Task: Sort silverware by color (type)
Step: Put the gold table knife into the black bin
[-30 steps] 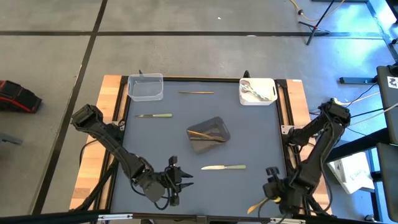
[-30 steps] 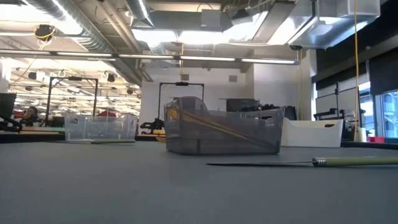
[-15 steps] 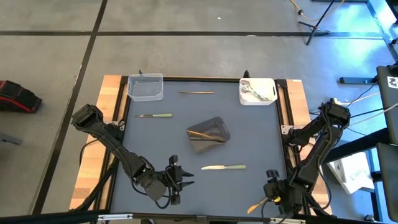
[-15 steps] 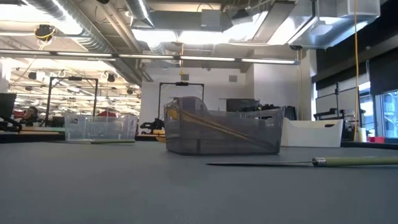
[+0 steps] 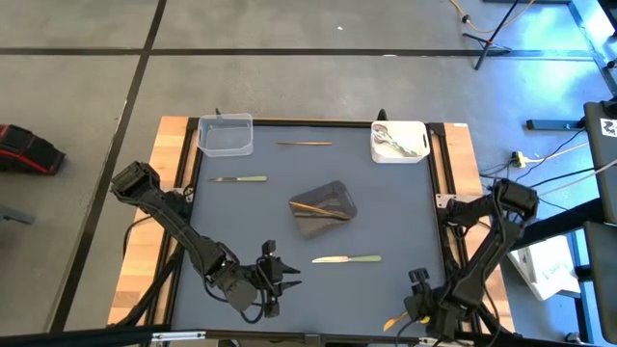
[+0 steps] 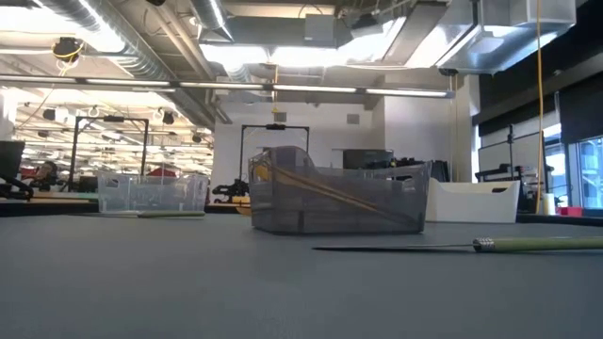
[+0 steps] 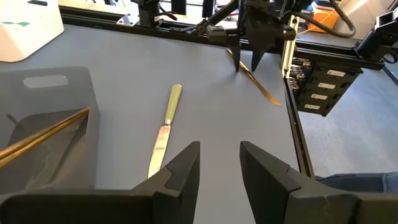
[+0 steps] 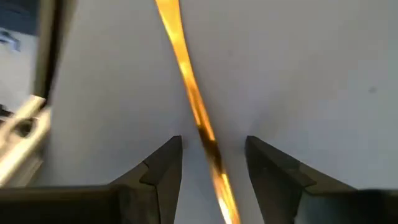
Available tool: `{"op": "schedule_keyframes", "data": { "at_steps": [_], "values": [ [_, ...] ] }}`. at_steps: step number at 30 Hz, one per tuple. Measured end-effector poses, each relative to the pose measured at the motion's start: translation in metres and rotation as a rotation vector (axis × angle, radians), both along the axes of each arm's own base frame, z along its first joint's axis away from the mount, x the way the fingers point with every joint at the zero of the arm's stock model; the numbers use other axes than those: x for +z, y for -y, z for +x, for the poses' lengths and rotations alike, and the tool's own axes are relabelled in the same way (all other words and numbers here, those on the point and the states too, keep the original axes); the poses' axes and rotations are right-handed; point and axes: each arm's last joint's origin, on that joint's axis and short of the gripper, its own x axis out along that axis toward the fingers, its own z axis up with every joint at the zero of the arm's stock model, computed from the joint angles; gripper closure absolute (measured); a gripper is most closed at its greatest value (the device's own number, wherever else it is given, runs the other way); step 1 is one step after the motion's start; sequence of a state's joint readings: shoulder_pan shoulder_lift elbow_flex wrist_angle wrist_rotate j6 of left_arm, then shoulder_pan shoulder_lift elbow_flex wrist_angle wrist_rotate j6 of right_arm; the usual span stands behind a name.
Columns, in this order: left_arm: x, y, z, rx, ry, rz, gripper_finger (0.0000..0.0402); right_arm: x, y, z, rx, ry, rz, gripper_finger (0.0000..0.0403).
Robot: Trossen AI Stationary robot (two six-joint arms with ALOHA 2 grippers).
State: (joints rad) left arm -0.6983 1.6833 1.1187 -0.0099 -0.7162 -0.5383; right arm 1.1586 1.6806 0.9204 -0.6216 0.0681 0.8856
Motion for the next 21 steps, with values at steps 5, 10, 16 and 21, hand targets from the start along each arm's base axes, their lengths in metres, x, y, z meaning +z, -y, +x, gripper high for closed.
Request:
{"op": "schedule_keyframes", "data": {
  "at_steps": [5, 10, 16, 21],
  "values": [
    [0.0, 0.0, 0.0, -0.001, -0.001, 0.002, 0.0292, -0.009, -0.003, 0.001, 0.032, -0.014, -0.044, 0.0256],
    [0.0, 0.0, 0.0, -0.001, -0.003, 0.004, 0.0292, -0.015, -0.004, 0.001, 0.036, -0.022, -0.053, 0.0336],
    [0.0, 0.0, 0.0, 0.0, -0.003, 0.004, 0.0292, -0.015, -0.005, 0.002, 0.054, -0.02, -0.048, 0.0389],
    [0.0, 0.0, 0.0, -0.001, -0.003, 0.003, 0.0292, -0.009, -0.004, 0.002, 0.043, 0.004, -0.022, 0.0383]
  ]
}}
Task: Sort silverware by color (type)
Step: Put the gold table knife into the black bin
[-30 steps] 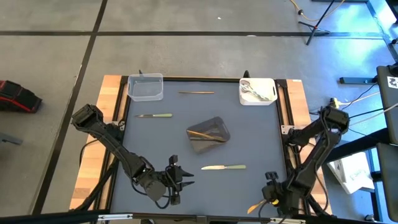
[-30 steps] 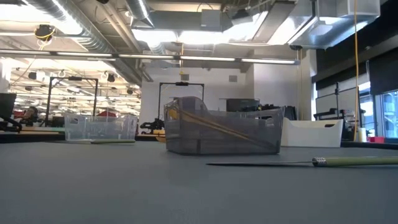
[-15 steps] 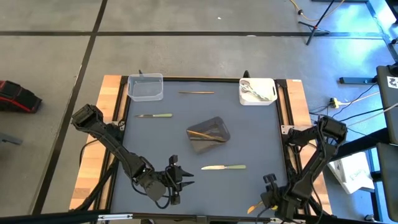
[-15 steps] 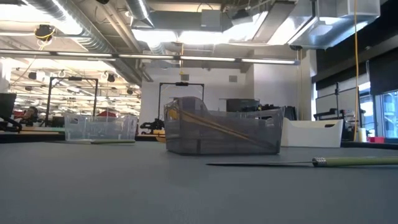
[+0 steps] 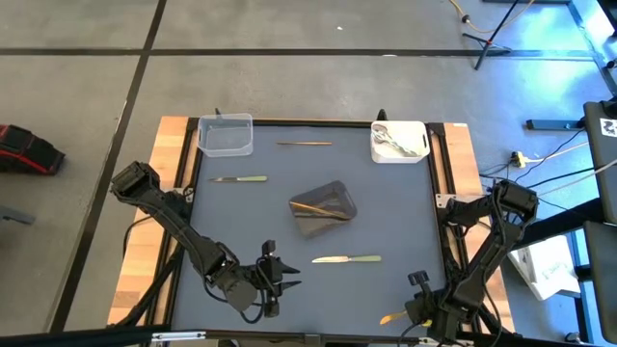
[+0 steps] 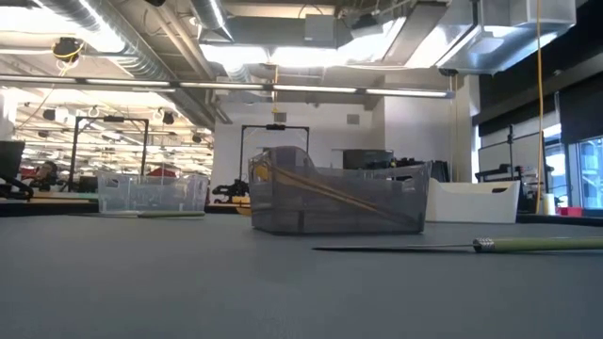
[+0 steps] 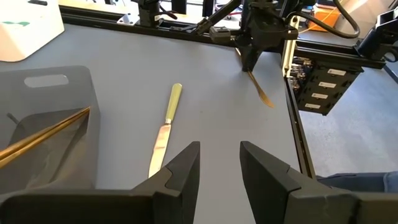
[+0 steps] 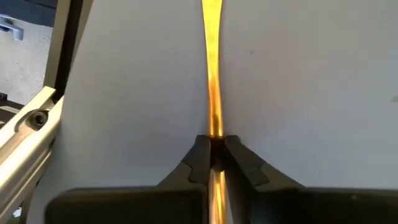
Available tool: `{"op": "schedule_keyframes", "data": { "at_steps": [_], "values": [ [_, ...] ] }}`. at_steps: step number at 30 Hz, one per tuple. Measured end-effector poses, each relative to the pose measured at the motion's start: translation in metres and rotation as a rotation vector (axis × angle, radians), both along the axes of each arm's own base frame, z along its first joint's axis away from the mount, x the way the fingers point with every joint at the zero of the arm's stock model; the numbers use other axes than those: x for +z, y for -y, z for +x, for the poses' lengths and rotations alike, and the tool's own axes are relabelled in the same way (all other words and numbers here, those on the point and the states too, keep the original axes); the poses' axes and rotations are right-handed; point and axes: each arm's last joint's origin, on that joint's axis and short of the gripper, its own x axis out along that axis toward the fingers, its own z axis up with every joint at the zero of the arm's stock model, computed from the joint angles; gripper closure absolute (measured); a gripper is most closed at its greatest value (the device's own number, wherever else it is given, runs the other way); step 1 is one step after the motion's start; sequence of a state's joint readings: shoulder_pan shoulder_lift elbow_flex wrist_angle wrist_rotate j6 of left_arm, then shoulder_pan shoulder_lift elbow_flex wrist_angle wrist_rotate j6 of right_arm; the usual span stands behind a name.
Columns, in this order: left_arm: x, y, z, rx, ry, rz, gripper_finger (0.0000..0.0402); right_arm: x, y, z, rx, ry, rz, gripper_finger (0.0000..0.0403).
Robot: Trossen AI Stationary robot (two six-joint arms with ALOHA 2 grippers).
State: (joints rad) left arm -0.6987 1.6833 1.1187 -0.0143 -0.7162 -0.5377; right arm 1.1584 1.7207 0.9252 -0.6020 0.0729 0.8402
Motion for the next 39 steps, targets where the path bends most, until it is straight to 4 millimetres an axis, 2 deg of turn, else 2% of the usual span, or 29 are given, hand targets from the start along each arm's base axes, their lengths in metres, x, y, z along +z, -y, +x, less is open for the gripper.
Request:
{"op": "schedule_keyframes", "data": {
  "at_steps": [5, 9, 16, 25, 33, 39],
  "values": [
    [0.0, 0.0, 0.0, 0.001, 0.004, -0.005, 0.0292, 0.017, 0.009, 0.006, -0.04, 0.07, 0.027, 0.0396],
    [0.0, 0.0, 0.0, 0.001, 0.004, -0.008, 0.0292, 0.037, 0.019, 0.019, -0.095, 0.134, 0.086, 0.0394],
    [0.0, 0.001, 0.0, 0.0, 0.005, -0.009, 0.0292, 0.061, 0.043, 0.043, -0.141, 0.261, 0.096, 0.0397],
    [0.001, 0.001, 0.0, 0.0, 0.006, -0.009, 0.0292, 0.082, 0.088, 0.086, -0.167, 0.485, -0.037, 0.04],
    [0.0, 0.001, 0.0, -0.001, 0.005, -0.006, 0.0292, 0.097, 0.128, 0.133, -0.194, 0.697, -0.085, 0.0401],
    [0.0, 0.001, 0.0, -0.001, 0.005, -0.006, 0.0292, 0.111, 0.158, 0.161, -0.211, 0.863, -0.13, 0.0401]
  ]
}}
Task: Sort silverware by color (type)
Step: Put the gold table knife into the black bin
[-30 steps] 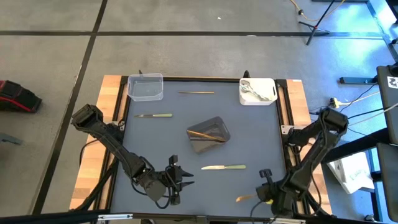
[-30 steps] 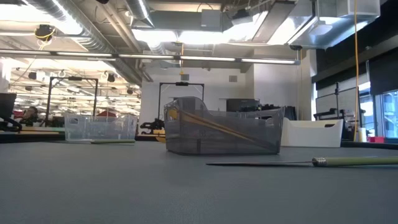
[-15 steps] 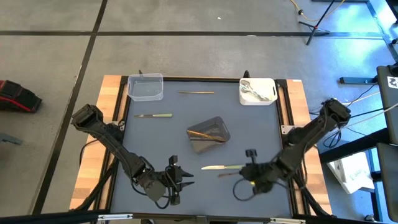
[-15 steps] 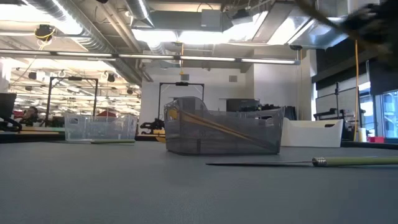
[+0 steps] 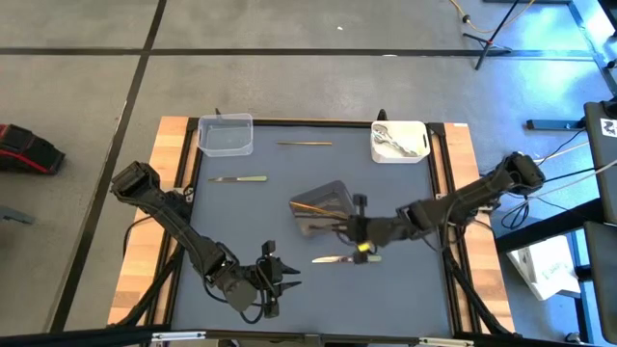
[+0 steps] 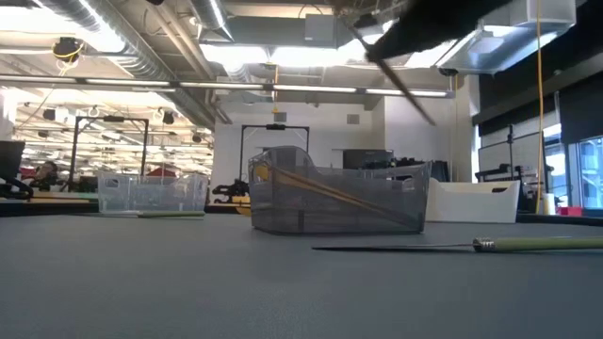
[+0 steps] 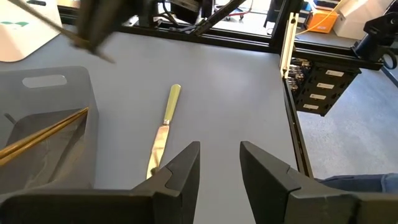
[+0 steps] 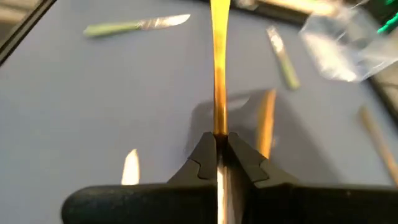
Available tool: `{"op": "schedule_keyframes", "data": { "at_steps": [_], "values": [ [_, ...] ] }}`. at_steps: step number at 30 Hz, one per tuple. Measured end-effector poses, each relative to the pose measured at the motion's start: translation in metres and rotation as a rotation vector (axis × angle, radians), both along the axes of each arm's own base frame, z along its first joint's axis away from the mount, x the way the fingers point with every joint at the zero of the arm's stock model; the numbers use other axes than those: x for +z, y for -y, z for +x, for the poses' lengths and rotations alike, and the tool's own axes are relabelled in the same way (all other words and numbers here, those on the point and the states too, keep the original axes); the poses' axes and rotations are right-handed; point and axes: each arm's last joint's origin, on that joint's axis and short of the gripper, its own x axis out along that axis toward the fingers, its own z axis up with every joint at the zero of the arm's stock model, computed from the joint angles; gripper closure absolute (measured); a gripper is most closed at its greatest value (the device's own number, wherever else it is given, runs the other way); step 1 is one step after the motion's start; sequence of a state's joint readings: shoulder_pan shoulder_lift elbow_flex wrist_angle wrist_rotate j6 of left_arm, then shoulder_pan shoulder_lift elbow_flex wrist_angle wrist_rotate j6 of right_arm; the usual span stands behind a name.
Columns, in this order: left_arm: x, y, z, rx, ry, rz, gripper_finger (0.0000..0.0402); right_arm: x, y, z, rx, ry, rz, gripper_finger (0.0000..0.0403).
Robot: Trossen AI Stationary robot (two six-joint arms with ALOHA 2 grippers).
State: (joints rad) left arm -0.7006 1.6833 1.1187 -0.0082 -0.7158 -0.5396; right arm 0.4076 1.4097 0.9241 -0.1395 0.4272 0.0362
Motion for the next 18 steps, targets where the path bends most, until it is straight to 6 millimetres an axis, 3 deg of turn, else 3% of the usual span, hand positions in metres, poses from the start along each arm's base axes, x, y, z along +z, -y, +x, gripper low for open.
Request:
{"op": "schedule_keyframes", "data": {
  "at_steps": [8, 13, 18],
  "values": [
    [0.0, 0.0, 0.0, 0.0, 0.0, 0.001, 0.0292, 0.005, 0.039, 0.022, -0.06, 0.088, -0.014, 0.0401],
    [0.0, 0.0, 0.0, 0.0, -0.002, 0.001, 0.0292, -0.011, 0.053, 0.037, -0.062, 0.059, 0.007, 0.0401],
    [-0.001, 0.001, -0.001, -0.022, -0.014, -0.012, 0.0292, -0.036, 0.055, 0.046, -0.077, -0.009, -0.01, 0.0401]
  ]
}}
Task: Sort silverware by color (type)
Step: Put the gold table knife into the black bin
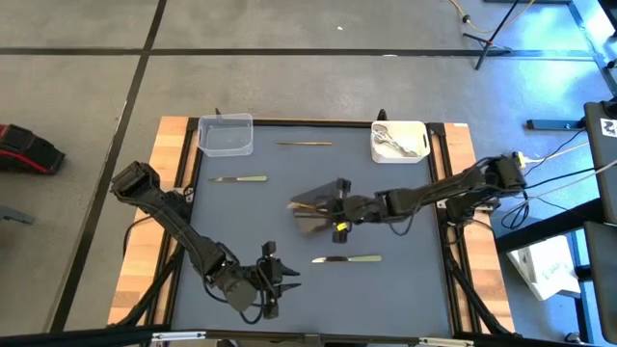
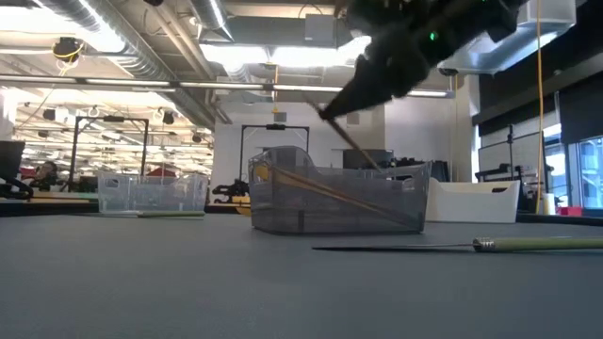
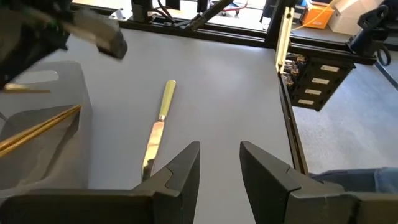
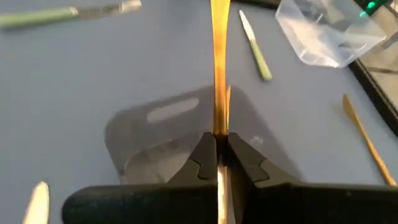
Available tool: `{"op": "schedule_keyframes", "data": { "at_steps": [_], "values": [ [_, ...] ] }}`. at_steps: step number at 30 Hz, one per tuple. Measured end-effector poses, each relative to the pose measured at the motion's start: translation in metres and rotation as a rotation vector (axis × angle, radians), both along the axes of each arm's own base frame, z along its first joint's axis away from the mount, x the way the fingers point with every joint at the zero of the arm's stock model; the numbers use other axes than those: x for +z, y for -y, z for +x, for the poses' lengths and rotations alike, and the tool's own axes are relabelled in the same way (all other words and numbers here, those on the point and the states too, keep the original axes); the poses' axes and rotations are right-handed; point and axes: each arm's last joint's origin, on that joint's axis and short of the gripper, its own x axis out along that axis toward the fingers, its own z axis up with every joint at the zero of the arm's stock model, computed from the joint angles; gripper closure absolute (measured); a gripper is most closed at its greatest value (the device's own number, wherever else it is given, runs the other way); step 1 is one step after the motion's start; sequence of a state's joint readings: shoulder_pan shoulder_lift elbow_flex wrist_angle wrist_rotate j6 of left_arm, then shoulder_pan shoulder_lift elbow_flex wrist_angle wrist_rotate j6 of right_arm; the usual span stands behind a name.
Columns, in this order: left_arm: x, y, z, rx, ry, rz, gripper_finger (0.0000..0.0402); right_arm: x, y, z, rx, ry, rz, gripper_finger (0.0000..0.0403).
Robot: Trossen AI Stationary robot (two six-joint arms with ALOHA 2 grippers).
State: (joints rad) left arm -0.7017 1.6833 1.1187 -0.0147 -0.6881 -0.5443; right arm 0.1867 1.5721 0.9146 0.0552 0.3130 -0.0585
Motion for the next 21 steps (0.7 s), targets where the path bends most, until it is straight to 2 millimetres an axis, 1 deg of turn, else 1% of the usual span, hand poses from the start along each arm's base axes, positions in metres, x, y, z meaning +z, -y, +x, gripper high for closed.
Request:
{"op": "schedule_keyframes", "data": {
  "at_steps": [4, 7, 10, 12, 16, 21],
  "values": [
    [0.0, 0.0, 0.0, -0.002, -0.001, -0.001, 0.0292, -0.02, 0.001, 0.002, -0.019, -0.098, 0.004, 0.0401],
    [0.0, 0.001, -0.001, -0.006, -0.002, -0.002, 0.0292, -0.032, 0.002, -0.001, -0.05, -0.189, 0.002, 0.0401],
    [0.0, 0.001, -0.001, -0.008, -0.003, -0.001, 0.0292, -0.039, 0.003, -0.004, -0.079, -0.244, -0.014, 0.04],
    [0.0, 0.002, -0.001, -0.008, -0.003, -0.001, 0.0292, -0.04, 0.003, -0.004, -0.083, -0.252, -0.013, 0.0393],
    [0.0, 0.001, -0.001, -0.004, -0.001, -0.001, 0.0292, -0.039, 0.003, -0.004, -0.132, -0.245, 0.045, 0.0359],
    [0.0, 0.001, -0.001, -0.003, -0.002, 0.002, 0.0292, -0.029, 0.003, -0.001, -0.138, -0.286, 0.025, 0.0285]
  ]
}}
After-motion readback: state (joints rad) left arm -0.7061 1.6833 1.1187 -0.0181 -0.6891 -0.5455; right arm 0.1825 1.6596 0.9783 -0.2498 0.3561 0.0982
